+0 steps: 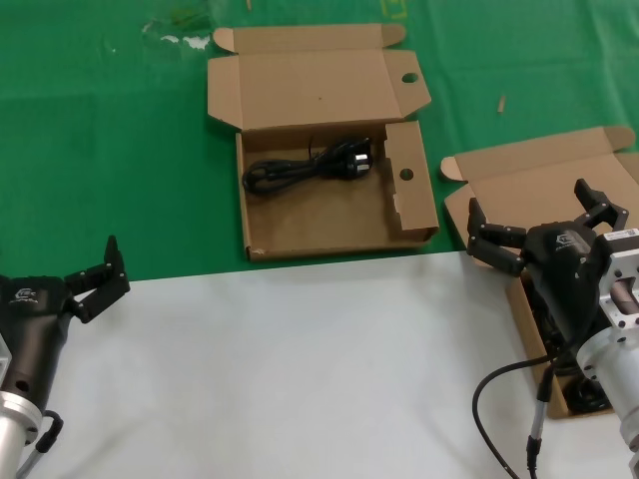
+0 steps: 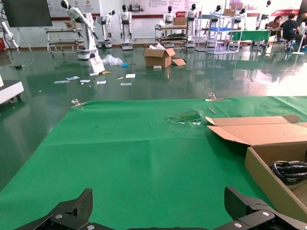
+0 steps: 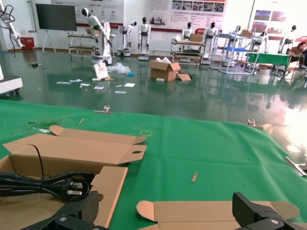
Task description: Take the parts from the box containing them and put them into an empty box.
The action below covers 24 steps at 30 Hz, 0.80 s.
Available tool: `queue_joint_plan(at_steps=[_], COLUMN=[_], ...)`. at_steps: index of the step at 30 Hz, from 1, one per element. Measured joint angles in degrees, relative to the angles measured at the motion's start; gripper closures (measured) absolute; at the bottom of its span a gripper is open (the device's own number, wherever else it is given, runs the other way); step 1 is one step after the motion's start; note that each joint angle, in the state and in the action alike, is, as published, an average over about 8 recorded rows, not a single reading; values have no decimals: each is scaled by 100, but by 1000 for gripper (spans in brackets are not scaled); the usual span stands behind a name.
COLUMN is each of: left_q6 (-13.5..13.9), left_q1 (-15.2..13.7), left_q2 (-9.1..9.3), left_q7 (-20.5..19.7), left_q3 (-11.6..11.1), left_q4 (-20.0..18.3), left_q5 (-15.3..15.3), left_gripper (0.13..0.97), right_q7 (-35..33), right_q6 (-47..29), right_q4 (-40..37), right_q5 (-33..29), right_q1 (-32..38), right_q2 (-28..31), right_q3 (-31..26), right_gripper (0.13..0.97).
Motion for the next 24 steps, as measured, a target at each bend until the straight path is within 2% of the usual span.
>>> queue_joint_plan(at_steps=[24], left_q6=[0], left_q1=[0], left_q2=[0], left_q7=[0], left_q3=[0], left_q4=[0], left_q5=[0], left_gripper=[132], right_q7=[0], right_q6=[0], right_q4=[0], right_q5=[0], right_q1=[0], right_q2=[0], right_q3=[0], right_gripper=[129])
